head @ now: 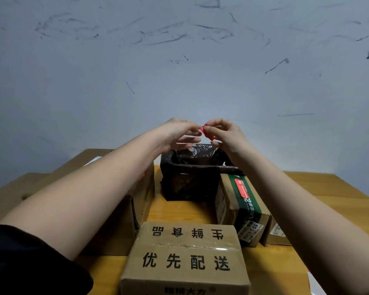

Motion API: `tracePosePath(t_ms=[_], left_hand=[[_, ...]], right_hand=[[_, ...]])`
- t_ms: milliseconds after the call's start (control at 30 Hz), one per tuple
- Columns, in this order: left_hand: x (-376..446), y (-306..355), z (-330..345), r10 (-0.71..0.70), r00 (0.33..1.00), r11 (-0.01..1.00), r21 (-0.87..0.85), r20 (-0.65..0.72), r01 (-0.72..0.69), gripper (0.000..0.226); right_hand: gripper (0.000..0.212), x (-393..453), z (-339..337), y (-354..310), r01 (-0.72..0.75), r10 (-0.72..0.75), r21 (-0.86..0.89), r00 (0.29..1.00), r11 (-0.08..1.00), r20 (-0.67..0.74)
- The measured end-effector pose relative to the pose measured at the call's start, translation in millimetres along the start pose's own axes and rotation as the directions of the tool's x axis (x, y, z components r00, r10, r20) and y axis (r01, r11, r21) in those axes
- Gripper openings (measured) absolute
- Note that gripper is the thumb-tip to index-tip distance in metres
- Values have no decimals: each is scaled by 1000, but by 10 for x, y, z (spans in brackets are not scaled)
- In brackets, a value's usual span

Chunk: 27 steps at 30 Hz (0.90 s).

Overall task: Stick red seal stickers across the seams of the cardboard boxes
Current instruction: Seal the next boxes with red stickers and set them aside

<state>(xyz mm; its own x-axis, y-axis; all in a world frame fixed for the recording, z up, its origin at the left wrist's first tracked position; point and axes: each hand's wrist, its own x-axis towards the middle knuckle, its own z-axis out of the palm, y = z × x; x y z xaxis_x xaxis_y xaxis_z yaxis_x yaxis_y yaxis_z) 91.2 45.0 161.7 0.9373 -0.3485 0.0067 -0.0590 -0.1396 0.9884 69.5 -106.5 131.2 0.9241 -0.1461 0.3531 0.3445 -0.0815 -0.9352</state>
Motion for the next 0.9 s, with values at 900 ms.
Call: tracePosePath(t_ms=[900], left_hand=[[894, -224, 293, -24, 991, 981, 189, -129, 48, 16]], right_hand=[[21, 652, -184, 437, -79, 69, -457, 997, 886, -38]])
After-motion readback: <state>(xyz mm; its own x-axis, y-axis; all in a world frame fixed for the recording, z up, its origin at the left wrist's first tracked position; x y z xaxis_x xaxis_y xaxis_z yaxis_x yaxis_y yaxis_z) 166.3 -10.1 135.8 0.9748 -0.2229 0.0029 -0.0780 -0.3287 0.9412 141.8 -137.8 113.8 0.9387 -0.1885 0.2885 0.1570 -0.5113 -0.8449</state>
